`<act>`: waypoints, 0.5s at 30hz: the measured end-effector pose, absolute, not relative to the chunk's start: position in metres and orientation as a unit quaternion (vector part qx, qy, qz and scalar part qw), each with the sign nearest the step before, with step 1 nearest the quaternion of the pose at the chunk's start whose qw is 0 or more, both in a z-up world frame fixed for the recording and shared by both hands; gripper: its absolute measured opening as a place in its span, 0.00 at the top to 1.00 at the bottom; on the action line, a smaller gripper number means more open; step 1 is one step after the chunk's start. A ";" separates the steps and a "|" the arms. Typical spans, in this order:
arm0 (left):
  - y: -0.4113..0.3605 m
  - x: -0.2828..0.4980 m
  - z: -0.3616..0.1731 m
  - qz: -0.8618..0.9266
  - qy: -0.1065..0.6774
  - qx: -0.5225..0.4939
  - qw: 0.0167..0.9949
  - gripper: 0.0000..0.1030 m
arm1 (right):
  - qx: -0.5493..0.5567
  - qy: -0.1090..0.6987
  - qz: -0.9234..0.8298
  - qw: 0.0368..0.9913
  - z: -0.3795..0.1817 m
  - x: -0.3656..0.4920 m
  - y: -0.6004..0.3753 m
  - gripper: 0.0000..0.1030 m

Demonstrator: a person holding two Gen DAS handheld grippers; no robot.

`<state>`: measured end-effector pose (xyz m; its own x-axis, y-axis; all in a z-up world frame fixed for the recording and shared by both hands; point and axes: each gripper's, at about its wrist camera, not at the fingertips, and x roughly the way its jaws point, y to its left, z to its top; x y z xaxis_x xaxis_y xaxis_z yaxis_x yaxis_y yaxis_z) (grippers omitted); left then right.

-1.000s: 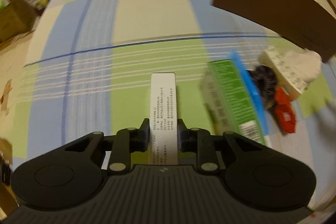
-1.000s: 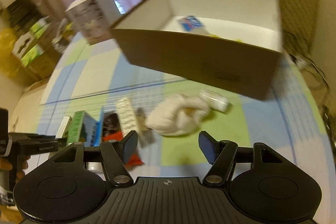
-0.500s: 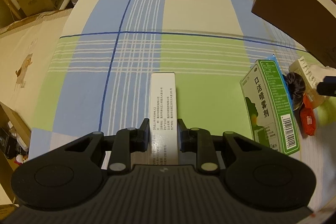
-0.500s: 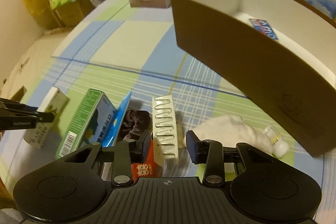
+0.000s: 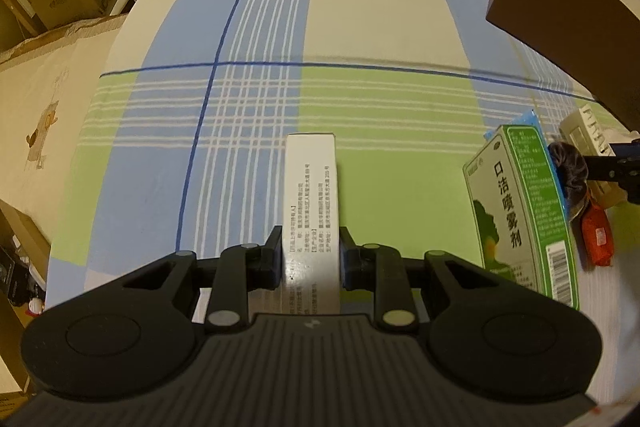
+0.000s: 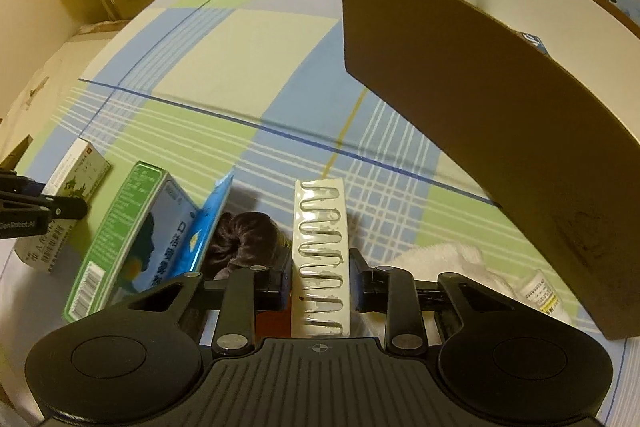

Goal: Organize objects
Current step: 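Grasp the white medicine box with the left tool while the right tool grasps the white comb, then lower both held items into the brown box and open both tools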

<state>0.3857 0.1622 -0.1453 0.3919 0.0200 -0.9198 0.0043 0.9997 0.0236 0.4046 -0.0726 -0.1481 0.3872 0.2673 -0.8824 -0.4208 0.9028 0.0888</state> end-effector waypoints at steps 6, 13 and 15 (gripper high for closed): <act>0.156 0.387 -0.143 0.003 0.547 0.015 0.837 0.79 | -0.049 0.497 0.200 0.843 -0.139 0.401 -0.081 0.76; 0.152 0.382 -0.121 -0.007 0.530 0.019 0.848 0.79 | -0.011 0.484 0.191 0.854 -0.113 0.388 -0.100 0.76; 0.150 0.381 -0.112 -0.010 0.525 0.023 0.851 0.79 | -0.001 0.480 0.186 0.857 -0.105 0.382 -0.107 0.76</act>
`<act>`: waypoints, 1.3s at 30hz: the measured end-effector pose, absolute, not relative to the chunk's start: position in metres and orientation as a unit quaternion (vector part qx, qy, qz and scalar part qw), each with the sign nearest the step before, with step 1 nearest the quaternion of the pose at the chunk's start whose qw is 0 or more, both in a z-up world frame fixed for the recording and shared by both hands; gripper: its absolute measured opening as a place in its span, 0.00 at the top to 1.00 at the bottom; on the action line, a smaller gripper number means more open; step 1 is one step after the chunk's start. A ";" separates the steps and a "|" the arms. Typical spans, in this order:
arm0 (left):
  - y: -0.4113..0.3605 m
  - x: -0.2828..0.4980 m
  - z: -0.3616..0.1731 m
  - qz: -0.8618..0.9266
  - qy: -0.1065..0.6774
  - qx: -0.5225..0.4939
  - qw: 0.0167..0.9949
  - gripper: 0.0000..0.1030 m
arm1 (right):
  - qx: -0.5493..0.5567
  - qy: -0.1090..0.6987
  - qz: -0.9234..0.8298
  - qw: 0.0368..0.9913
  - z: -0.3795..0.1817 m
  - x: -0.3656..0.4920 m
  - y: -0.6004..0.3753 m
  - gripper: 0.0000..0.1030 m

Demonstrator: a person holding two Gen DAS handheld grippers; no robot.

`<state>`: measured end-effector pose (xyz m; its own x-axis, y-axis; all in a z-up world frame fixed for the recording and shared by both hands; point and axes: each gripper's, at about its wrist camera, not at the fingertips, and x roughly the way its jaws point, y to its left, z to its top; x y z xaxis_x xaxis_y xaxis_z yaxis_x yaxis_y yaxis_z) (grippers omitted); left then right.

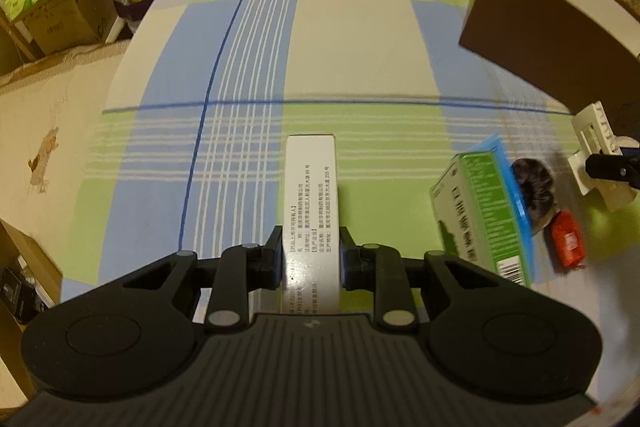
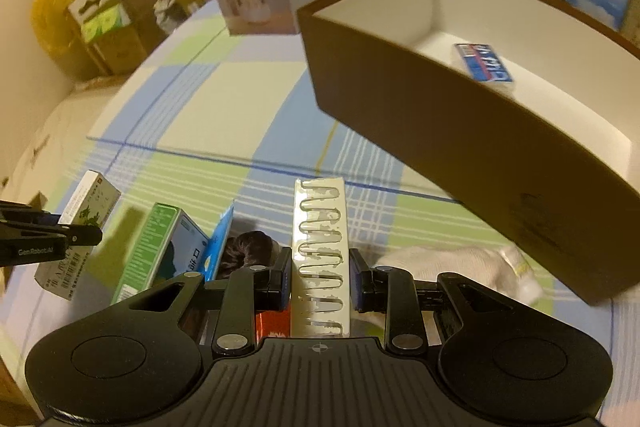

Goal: Organize objects
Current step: 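Lower both held items into the brown box and open both tools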

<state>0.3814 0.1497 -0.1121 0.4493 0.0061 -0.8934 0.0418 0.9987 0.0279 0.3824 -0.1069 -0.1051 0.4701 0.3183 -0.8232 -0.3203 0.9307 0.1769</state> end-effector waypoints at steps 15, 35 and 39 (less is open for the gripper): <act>0.071 0.393 -0.043 -0.114 0.469 0.067 0.873 0.79 | 0.058 0.445 0.114 0.887 -0.045 0.338 -0.177 0.76; -0.087 0.502 0.001 -0.237 0.392 0.129 0.879 0.79 | 0.100 0.384 0.030 0.917 0.003 0.410 -0.251 0.76; -0.096 0.530 -0.005 -0.233 0.395 0.134 0.878 0.79 | 0.100 0.397 -0.002 0.912 -0.010 0.436 -0.262 0.76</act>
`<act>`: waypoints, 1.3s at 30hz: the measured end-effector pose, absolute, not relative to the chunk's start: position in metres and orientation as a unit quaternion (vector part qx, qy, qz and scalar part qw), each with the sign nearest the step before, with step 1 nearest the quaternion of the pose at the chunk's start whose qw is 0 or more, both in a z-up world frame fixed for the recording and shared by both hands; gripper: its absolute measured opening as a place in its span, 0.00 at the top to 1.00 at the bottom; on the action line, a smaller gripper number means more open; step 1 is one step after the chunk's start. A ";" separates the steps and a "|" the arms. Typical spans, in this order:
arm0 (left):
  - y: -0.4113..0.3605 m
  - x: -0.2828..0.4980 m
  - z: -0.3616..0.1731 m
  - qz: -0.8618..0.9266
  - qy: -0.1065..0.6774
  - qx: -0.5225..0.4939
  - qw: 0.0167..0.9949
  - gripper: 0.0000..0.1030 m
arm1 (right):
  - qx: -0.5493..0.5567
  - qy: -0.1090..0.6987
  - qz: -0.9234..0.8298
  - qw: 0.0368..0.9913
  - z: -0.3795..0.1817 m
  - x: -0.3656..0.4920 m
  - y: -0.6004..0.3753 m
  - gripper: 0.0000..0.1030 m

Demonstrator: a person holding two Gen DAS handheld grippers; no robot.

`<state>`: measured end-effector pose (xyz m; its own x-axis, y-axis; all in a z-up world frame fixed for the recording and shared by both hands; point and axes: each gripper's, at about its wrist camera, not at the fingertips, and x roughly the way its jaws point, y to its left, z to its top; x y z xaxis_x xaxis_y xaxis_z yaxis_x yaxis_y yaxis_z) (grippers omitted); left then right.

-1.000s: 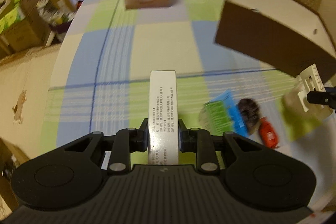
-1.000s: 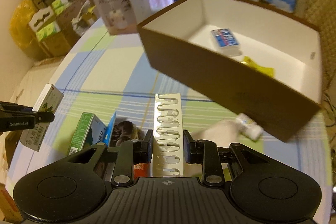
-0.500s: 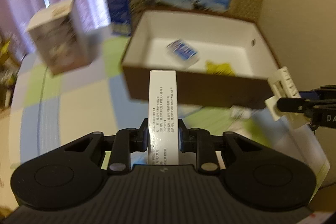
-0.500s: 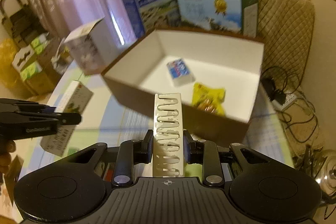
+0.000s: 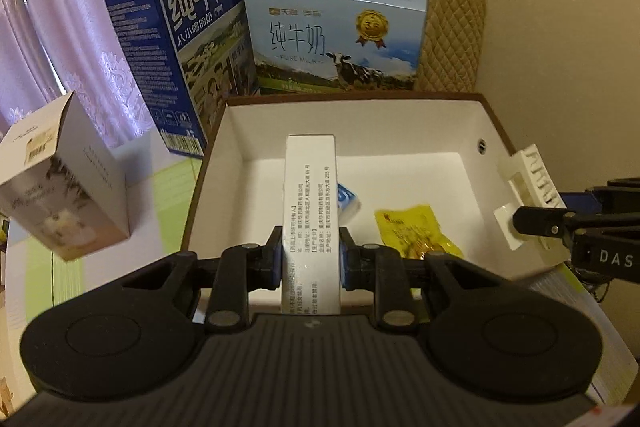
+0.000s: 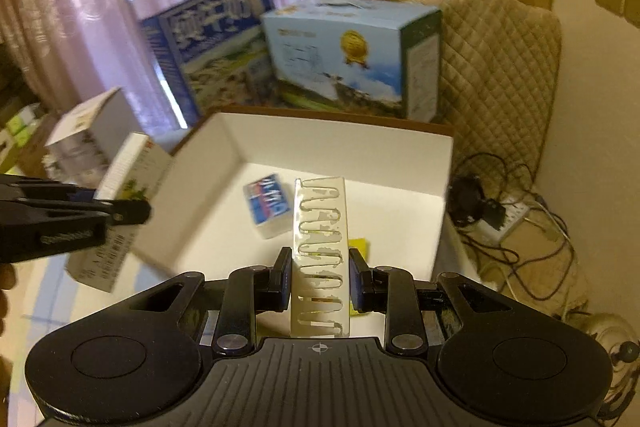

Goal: Organize objects
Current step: 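Lower both held items into the brown box and open both tools, then withdraw both tools from the box toward the remaining table items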

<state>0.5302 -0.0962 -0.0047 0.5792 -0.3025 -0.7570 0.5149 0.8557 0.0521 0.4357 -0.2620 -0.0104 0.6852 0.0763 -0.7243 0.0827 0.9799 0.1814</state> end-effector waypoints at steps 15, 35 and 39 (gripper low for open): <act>-0.099 0.613 -0.069 -0.213 0.438 0.183 0.854 0.79 | 0.107 0.465 -0.091 0.874 -0.072 0.501 -0.279 0.76; -0.095 0.616 -0.075 -0.218 0.432 0.170 0.859 0.49 | 0.092 0.460 -0.058 0.881 -0.064 0.499 -0.280 0.67; -0.084 0.602 -0.061 -0.214 0.431 0.155 0.863 0.44 | 0.095 0.452 -0.046 0.886 -0.055 0.481 -0.278 0.64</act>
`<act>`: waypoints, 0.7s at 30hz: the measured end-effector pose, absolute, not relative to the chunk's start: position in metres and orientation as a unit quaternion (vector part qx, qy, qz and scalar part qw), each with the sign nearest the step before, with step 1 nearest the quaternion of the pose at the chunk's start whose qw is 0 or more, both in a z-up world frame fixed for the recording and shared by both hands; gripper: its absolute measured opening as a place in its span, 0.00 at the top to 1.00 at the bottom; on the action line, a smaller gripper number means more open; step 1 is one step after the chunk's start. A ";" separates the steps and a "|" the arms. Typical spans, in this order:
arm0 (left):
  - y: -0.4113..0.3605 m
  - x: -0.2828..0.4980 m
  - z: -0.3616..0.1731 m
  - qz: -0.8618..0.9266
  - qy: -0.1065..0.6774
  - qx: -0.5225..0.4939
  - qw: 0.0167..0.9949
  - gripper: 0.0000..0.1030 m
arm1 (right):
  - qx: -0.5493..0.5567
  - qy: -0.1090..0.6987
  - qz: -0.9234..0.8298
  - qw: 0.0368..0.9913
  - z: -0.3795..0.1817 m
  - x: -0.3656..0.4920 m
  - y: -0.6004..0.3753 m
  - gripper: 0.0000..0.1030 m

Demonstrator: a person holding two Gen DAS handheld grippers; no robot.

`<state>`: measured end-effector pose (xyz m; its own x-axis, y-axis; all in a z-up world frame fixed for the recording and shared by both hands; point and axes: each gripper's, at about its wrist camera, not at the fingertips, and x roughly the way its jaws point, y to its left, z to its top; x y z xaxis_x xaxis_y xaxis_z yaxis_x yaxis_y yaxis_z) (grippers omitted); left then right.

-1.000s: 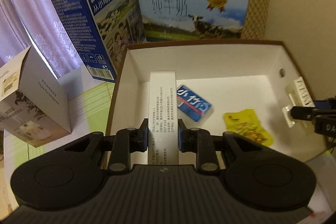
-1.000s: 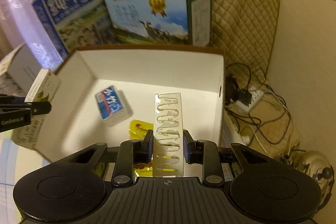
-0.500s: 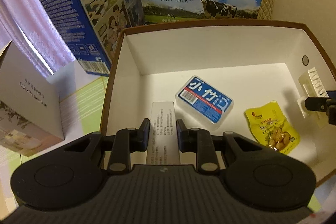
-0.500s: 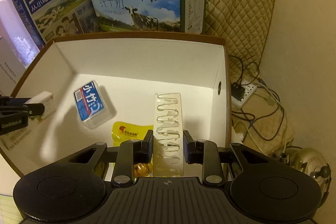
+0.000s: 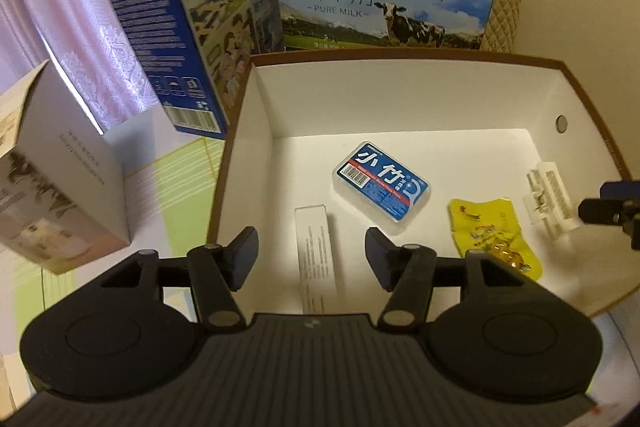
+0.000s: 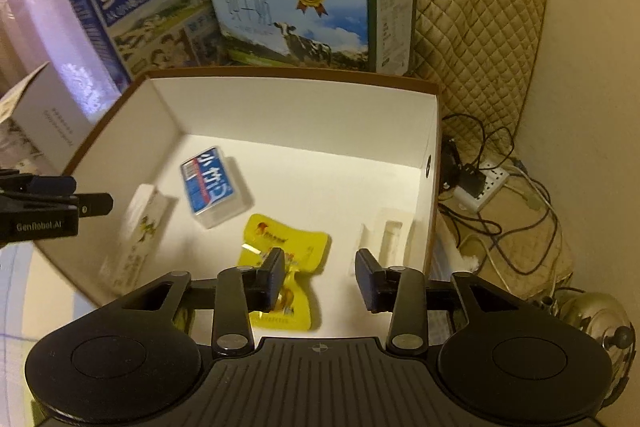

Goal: Organize objects
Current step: 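Withdraw both tools from the box toward the remaining table items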

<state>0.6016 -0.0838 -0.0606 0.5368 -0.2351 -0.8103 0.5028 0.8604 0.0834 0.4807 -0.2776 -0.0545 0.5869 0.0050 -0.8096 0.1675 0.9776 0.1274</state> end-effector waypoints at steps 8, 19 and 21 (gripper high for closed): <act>-0.055 0.563 -0.033 -0.194 0.432 0.124 0.872 0.36 | 0.113 0.436 -0.027 0.892 -0.037 0.438 -0.268 0.60; -0.021 0.499 -0.009 -0.172 0.431 0.092 0.881 0.30 | 0.118 0.420 -0.008 0.900 -0.016 0.390 -0.253 0.59; -0.017 0.489 -0.007 -0.169 0.430 0.087 0.882 0.28 | 0.116 0.418 -0.006 0.901 -0.013 0.382 -0.249 0.59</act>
<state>0.4888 -0.0165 -0.0071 0.5725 -0.2235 -0.7889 0.3739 0.9274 0.0086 0.3821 -0.2494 -0.0134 0.6500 0.0867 -0.7550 0.1081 0.9728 0.2049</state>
